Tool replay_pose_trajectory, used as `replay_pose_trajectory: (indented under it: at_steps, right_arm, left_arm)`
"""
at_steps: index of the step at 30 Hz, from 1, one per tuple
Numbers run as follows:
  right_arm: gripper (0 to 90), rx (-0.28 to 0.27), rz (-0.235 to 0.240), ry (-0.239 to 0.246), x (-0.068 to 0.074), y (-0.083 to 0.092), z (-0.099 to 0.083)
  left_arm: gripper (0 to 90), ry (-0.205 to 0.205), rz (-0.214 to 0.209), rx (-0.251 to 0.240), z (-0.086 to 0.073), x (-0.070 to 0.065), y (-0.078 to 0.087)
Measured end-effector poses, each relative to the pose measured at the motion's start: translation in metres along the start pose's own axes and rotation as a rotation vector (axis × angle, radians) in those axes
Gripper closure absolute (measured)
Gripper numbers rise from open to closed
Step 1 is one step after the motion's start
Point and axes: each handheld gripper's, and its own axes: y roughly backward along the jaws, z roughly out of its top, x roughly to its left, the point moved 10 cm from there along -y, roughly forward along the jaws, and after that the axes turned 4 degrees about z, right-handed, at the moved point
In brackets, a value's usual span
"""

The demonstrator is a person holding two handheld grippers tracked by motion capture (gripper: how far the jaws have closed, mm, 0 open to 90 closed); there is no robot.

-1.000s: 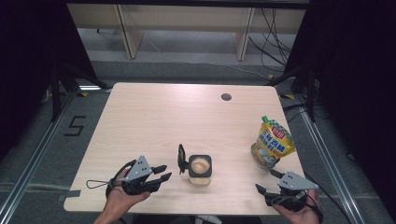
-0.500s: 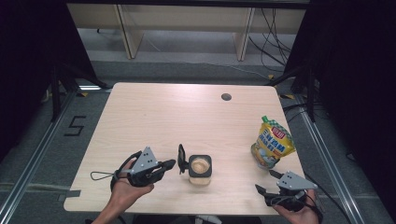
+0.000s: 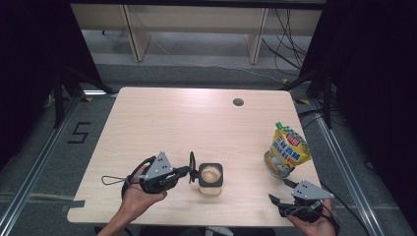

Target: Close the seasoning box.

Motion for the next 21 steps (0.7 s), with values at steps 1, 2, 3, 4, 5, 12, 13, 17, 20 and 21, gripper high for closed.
replay_pose_trajectory:
  at_steps: [1, 2, 3, 4, 5, 12, 13, 17, 20, 21]
  right_arm:
    - [28.4, 0.005, -0.003, -0.024, 0.001, 0.001, -0.001]
    - [28.4, 0.003, -0.004, -0.009, 0.0, 0.0, 0.0]
    - [28.4, 0.003, 0.001, -0.012, 0.001, 0.0, 0.0]
    - [28.4, 0.003, 0.001, -0.012, 0.001, 0.0, 0.0]
    - [28.4, 0.0, 0.0, -0.008, 0.0, 0.0, 0.0]
    - [28.4, -0.001, 0.005, -0.017, 0.002, 0.0, 0.0]
    - [28.4, -0.003, -0.001, -0.01, 0.001, 0.0, 0.001]
    - [28.4, -0.007, 0.0, -0.009, 0.001, 0.0, 0.001]
    - [28.4, -0.009, 0.002, -0.013, 0.001, 0.0, 0.001]
    - [28.4, -0.009, 0.002, -0.012, 0.001, 0.0, 0.001]
  left_arm:
    - [89.2, 0.013, 0.001, -0.005, 0.0, -0.001, -0.001]
    - [89.2, 0.006, 0.003, -0.003, 0.001, -0.001, -0.001]
    - [89.2, 0.007, 0.001, -0.003, 0.001, -0.001, -0.001]
    - [89.2, 0.0, 0.003, 0.001, 0.001, -0.001, -0.001]
    - [89.2, 0.0, 0.002, 0.001, 0.002, -0.002, -0.002]
    - [89.0, -0.007, -0.011, 0.0, 0.004, -0.007, -0.006]
    - [89.0, -0.007, -0.012, 0.001, 0.005, -0.008, -0.007]
    - [88.5, -0.014, -0.024, 0.002, 0.006, -0.012, -0.009]
    - [88.2, -0.019, -0.023, 0.003, 0.006, -0.013, -0.01]
    - [88.1, -0.019, -0.023, 0.003, 0.006, -0.013, -0.01]
